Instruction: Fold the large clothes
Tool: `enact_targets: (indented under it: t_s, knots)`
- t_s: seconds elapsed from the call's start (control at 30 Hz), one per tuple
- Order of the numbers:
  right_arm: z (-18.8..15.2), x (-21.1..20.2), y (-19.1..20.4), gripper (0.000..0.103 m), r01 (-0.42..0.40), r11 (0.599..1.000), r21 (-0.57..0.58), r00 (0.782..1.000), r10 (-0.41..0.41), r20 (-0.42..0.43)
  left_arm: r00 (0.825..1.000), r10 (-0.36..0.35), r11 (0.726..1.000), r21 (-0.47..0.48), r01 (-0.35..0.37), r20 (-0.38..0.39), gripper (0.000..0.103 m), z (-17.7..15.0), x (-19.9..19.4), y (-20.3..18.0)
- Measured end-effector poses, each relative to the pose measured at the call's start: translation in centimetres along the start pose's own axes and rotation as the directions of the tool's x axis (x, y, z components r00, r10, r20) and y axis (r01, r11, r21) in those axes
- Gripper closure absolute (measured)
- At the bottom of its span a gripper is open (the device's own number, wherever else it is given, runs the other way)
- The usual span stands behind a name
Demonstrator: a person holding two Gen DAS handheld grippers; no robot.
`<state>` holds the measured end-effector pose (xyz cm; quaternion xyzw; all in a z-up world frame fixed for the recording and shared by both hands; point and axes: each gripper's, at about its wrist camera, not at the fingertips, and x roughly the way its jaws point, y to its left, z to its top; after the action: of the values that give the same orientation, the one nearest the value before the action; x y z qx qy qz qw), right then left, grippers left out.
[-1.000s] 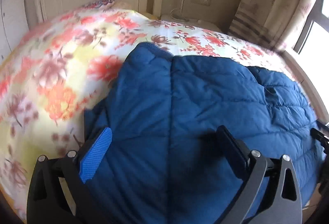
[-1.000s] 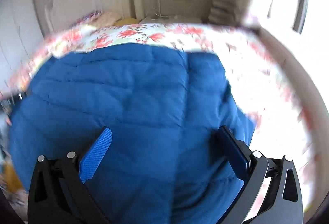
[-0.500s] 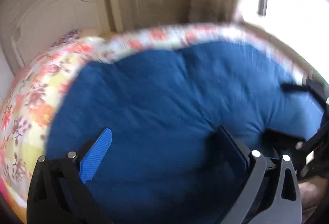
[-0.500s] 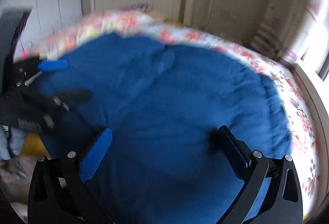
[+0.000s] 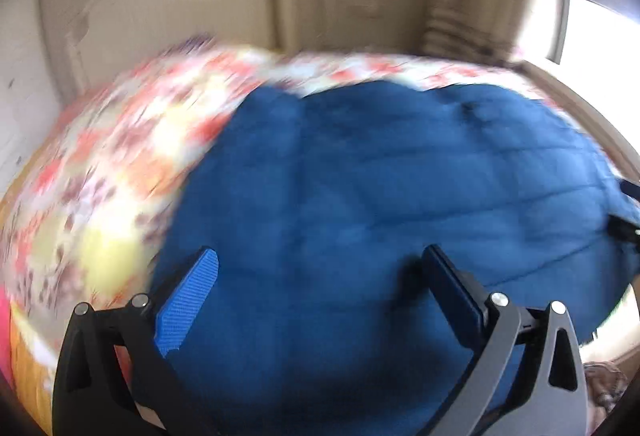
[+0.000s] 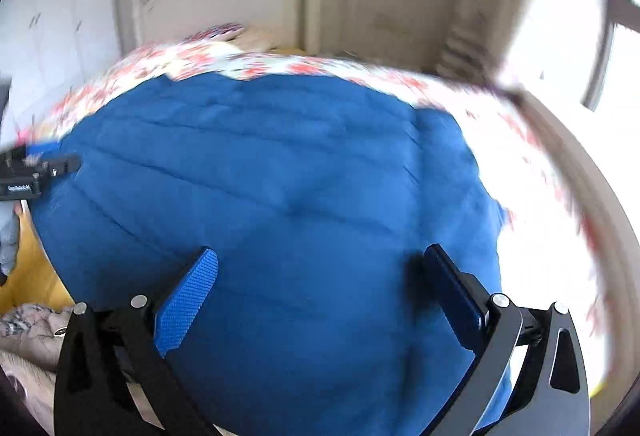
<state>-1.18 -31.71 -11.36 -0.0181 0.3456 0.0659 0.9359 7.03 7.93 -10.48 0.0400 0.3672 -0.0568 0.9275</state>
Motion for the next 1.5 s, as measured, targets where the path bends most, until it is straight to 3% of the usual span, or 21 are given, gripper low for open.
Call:
enact_targets:
  t_s: [0.1,0.23,0.3,0.4,0.47,0.53,0.6,0.7,0.9,1.0,1.37,1.5]
  knots:
    - [-1.8,-0.4,-1.8,0.005,-0.042,0.997,0.058,0.999,0.041,0.021,1.0,-0.01,1.0,-0.012,0.01,-0.001,0.002,-0.6,0.6,1.2]
    - [-0.8,-1.6,-0.6,0.005,0.052,0.998,0.043,0.999,-0.052,0.0,0.999,0.042,0.999,-0.019,-0.042,-0.011,0.004,-0.2,-0.5,0.2]
    - [-0.3,-2.7,1.2,0.005,0.031,1.0,0.005,0.999,-0.031,0.042,1.0,0.005,1.0,0.002,-0.005,0.027,0.004,-0.2,-2.1,-0.7]
    - [-0.4,-3.7,4.5,0.005,-0.051,0.997,-0.055,0.995,0.055,0.078,0.994,-0.076,0.994,0.087,0.07,0.073,0.003,-0.6,-4.1,-3.7]
    - [-0.8,-2.8,6.9,0.005,-0.092,0.988,-0.122,0.994,0.099,0.054,0.993,-0.106,0.977,0.191,0.093,0.059,0.002,-1.4,-4.0,-6.7]
    - [-1.6,-0.9,8.8,0.004,-0.073,0.979,-0.191,0.997,0.077,0.012,0.997,-0.072,0.967,0.248,0.067,0.012,0.002,-2.4,-2.3,-8.8]
    - [-2.2,-0.7,9.0,0.004,-0.055,0.972,-0.227,0.997,0.064,0.032,0.998,-0.068,0.967,0.246,0.064,0.008,0.002,-2.7,-1.4,-8.8]
    - [-1.9,-1.3,7.7,0.005,-0.082,0.974,-0.21,0.996,0.086,0.011,0.993,-0.115,0.969,0.217,0.117,-0.025,0.002,-2.4,-1.1,-7.8]
    - [-1.9,-3.3,0.2,0.005,0.044,0.999,-0.004,0.999,-0.044,0.02,0.994,-0.111,0.968,0.223,0.112,-0.019,0.002,-2.7,-1.2,-8.1]
    - [-3.9,-2.9,-3.5,0.005,-0.03,0.994,0.107,0.999,0.028,0.022,0.993,-0.114,0.969,0.221,0.115,-0.018,0.002,-2.7,-1.2,-8.1]
    - [-4.3,-3.1,-3.8,0.004,-0.018,0.994,0.111,0.999,0.015,0.028,0.994,-0.112,0.968,0.223,0.113,-0.018,0.002,-2.6,-1.1,-8.0]
    - [-4.0,-3.3,-4.1,0.005,-0.035,0.99,0.136,0.999,0.033,0.018,0.989,-0.124,0.971,0.193,0.138,-0.082,0.002,-1.3,-1.2,-7.7]
